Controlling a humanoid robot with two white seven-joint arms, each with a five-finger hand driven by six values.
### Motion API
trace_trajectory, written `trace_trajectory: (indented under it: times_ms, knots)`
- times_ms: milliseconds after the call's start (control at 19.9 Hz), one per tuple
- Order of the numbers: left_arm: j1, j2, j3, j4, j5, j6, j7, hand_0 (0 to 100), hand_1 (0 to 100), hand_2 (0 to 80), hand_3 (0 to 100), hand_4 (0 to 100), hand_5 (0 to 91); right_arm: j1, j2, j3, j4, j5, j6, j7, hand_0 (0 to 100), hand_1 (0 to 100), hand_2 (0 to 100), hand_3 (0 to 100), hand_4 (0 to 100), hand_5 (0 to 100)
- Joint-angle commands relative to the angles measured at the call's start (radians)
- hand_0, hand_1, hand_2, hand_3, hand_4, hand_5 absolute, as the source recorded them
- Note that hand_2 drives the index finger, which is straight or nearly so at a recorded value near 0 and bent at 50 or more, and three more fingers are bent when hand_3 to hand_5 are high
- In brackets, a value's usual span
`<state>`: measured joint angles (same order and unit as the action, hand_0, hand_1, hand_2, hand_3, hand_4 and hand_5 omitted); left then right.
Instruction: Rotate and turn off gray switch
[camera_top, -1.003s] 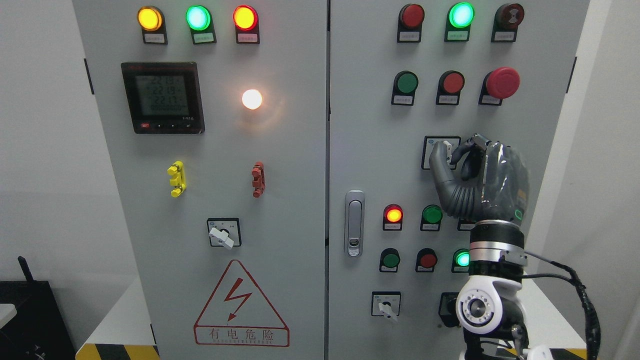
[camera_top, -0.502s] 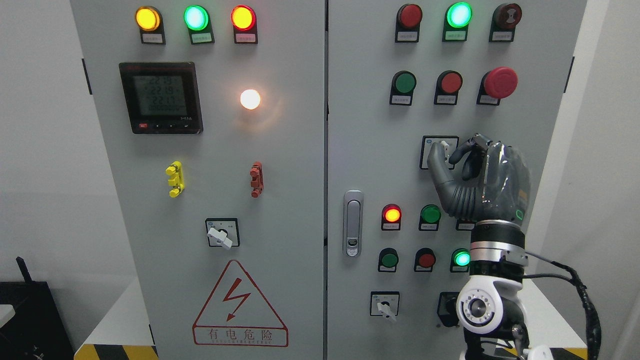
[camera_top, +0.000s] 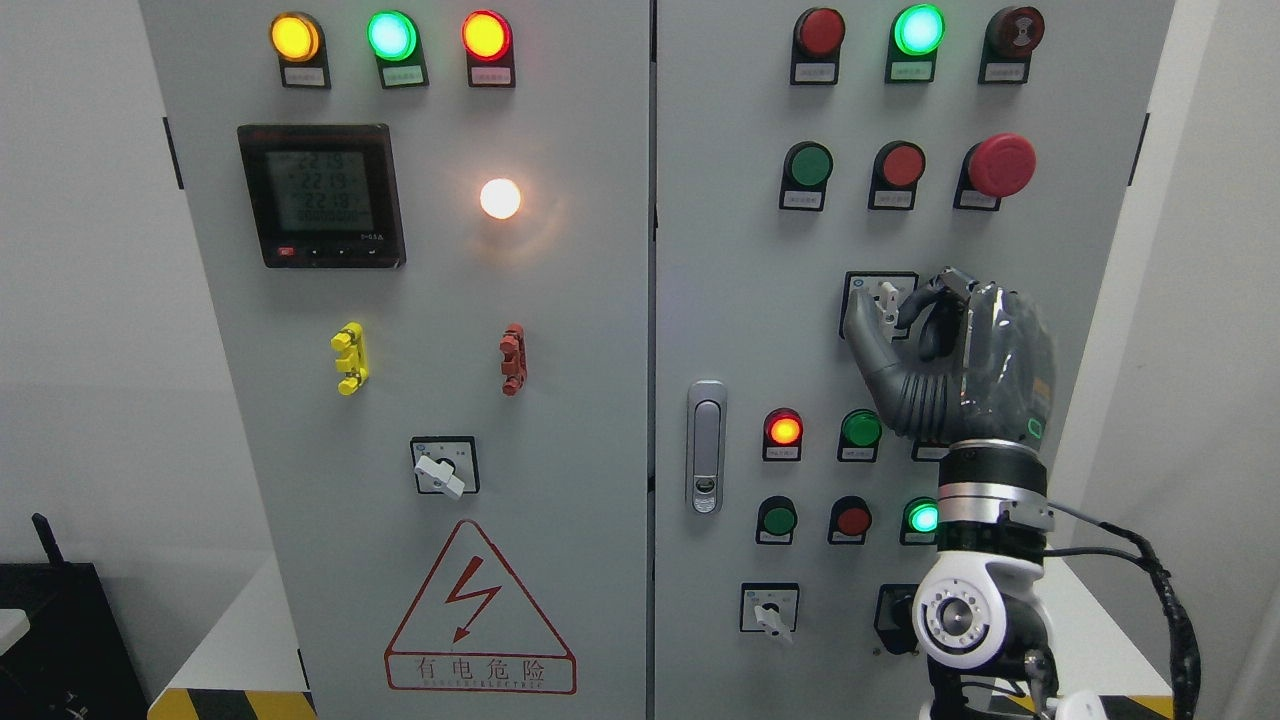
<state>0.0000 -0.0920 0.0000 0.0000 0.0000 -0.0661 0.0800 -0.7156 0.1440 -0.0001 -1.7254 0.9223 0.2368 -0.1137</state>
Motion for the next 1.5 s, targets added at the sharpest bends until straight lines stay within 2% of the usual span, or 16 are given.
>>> trace_trajectory:
  times_ms: [0,702,853,1204,1304,1404,1455]
  knots:
    - [-0.009,0.000,0.008,-0.026,0.020,-0.001,0.000,12,39,0.0,0,0,0.0,0.002,-0.001,0.025,-0.003,0.000,-0.002,0.000,26,41,71,100,97,100]
    - [-0.009,0.000,0.008,-0.026,0.020,-0.001,0.001,12,39,0.0,0,0,0.0,0.012,-0.003,0.020,-0.039,-0.002,-0.017,-0.014,25,42,71,100,97,100]
    - [-0.009,0.000,0.008,-0.026,0.020,0.000,0.000,12,39,0.0,0,0,0.0,0.033,-0.007,0.022,-0.068,-0.003,-0.030,-0.024,25,42,71,100,97,100]
    - [-0.009,0.000,0.008,-0.026,0.018,-0.001,0.000,12,39,0.0,0,0,0.0,0.085,-0.029,0.020,-0.141,-0.003,-0.158,-0.075,25,42,69,100,96,100]
    - [-0.009,0.000,0.008,-0.026,0.020,-0.001,0.000,12,39,0.0,0,0,0.0,0.110,-0.049,0.019,-0.157,-0.003,-0.215,-0.095,25,40,67,99,96,100]
    - [-0.009,0.000,0.008,-0.026,0.020,-0.001,0.000,12,39,0.0,0,0,0.0,0.136,-0.069,0.019,-0.174,-0.003,-0.267,-0.100,27,37,63,100,95,98]
    - [-0.009,0.000,0.008,-0.026,0.020,0.000,0.000,12,39,0.0,0,0,0.0,0.151,-0.073,0.019,-0.183,-0.003,-0.287,-0.101,28,36,60,97,90,92]
